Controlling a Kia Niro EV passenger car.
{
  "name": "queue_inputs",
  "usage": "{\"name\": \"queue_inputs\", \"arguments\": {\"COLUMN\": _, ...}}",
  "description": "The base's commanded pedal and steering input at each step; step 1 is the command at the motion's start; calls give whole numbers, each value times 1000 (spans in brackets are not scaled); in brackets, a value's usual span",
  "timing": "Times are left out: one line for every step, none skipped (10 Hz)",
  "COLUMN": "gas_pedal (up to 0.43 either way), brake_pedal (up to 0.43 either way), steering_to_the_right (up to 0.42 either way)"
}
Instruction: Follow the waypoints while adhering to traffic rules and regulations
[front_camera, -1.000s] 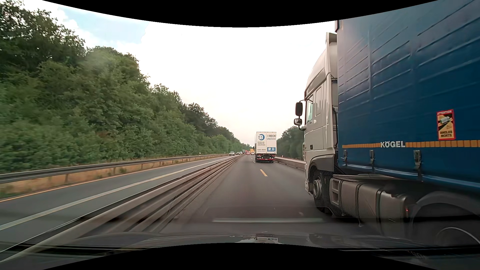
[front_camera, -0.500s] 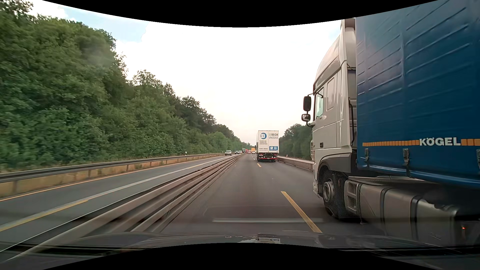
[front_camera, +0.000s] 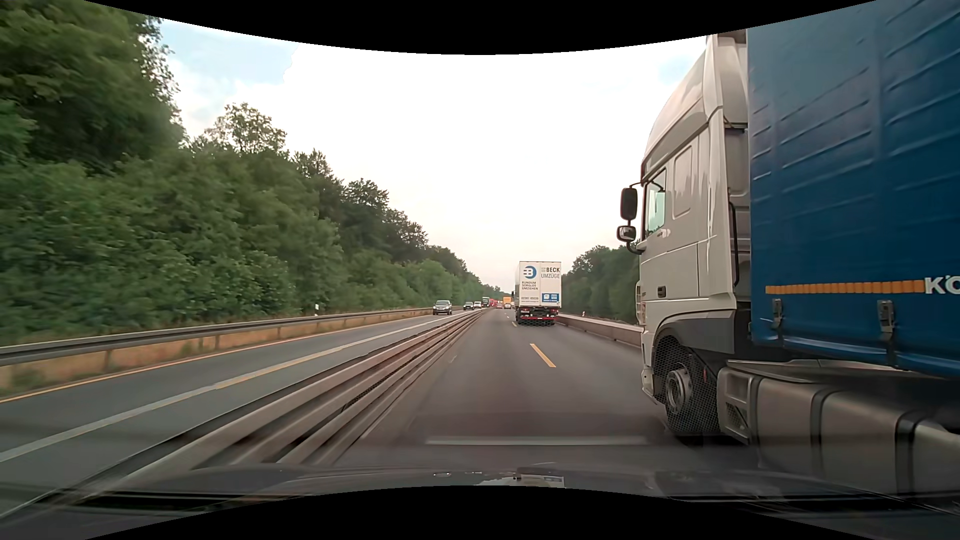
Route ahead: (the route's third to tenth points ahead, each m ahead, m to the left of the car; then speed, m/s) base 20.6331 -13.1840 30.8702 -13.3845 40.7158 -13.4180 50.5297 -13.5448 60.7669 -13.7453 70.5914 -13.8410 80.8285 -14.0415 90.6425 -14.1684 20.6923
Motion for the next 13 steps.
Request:
{"name": "queue_inputs", "arguments": {"gas_pedal": 220, "brake_pedal": 0, "steering_to_the_right": 5}}
{"name": "queue_inputs", "arguments": {"gas_pedal": 228, "brake_pedal": 0, "steering_to_the_right": 5}}
{"name": "queue_inputs", "arguments": {"gas_pedal": 228, "brake_pedal": 0, "steering_to_the_right": 5}}
{"name": "queue_inputs", "arguments": {"gas_pedal": 228, "brake_pedal": 0, "steering_to_the_right": 4}}
{"name": "queue_inputs", "arguments": {"gas_pedal": 220, "brake_pedal": 0, "steering_to_the_right": 4}}
{"name": "queue_inputs", "arguments": {"gas_pedal": 209, "brake_pedal": 0, "steering_to_the_right": 3}}
{"name": "queue_inputs", "arguments": {"gas_pedal": 169, "brake_pedal": 0, "steering_to_the_right": 2}}
{"name": "queue_inputs", "arguments": {"gas_pedal": 39, "brake_pedal": 0, "steering_to_the_right": 1}}
{"name": "queue_inputs", "arguments": {"gas_pedal": 0, "brake_pedal": 0, "steering_to_the_right": 1}}
{"name": "queue_inputs", "arguments": {"gas_pedal": 0, "brake_pedal": 0, "steering_to_the_right": 1}}
{"name": "queue_inputs", "arguments": {"gas_pedal": 0, "brake_pedal": 0, "steering_to_the_right": 1}}
{"name": "queue_inputs", "arguments": {"gas_pedal": 0, "brake_pedal": 0, "steering_to_the_right": 0}}
{"name": "queue_inputs", "arguments": {"gas_pedal": 0, "brake_pedal": 0, "steering_to_the_right": 1}}
